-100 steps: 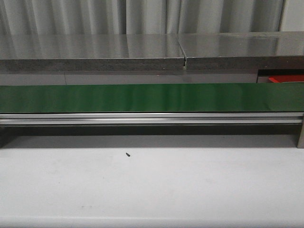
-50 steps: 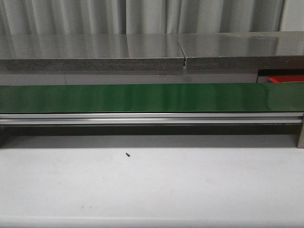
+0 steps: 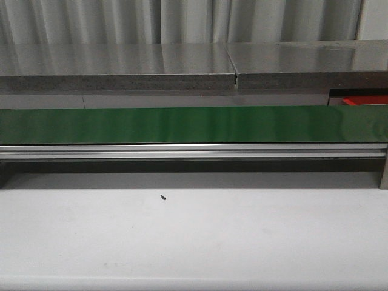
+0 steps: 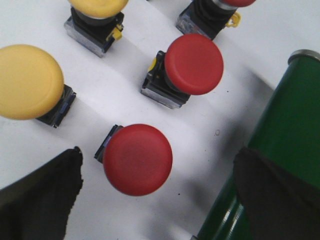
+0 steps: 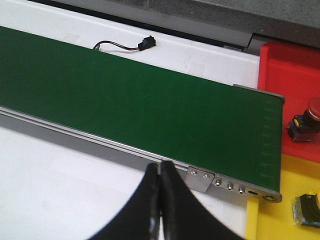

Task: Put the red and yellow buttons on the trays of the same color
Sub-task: 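Grasp another red-capped button from the table with the left gripper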

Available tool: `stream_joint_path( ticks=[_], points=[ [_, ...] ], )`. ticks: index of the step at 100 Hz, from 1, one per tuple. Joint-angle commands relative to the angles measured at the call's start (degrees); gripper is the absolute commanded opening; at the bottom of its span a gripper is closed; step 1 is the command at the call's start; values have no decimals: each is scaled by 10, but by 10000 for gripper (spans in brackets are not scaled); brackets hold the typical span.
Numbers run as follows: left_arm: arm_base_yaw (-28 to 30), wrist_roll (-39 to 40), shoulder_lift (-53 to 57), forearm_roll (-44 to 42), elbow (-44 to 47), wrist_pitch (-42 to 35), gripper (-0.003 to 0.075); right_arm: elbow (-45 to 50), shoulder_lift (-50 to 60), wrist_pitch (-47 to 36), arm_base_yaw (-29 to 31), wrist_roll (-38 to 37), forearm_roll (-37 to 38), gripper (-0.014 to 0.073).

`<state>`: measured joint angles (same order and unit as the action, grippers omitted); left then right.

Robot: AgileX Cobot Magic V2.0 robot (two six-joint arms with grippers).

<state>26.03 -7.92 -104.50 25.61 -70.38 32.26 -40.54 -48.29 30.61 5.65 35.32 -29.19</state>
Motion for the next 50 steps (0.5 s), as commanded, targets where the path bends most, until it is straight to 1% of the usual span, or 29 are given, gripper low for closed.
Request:
stream_joint_path(
  ticks=[1, 26, 50],
  points=[
    [2, 4, 12, 13, -26, -10, 576, -15, 1, -32, 1, 6, -15, -68],
    [2, 4, -11, 13, -29, -28, 576, -15, 1, -32, 1, 6, -15, -68],
    [2, 4, -28, 13, -29, -29, 575, -15, 1, -32, 1, 6, -15, -68]
  ],
)
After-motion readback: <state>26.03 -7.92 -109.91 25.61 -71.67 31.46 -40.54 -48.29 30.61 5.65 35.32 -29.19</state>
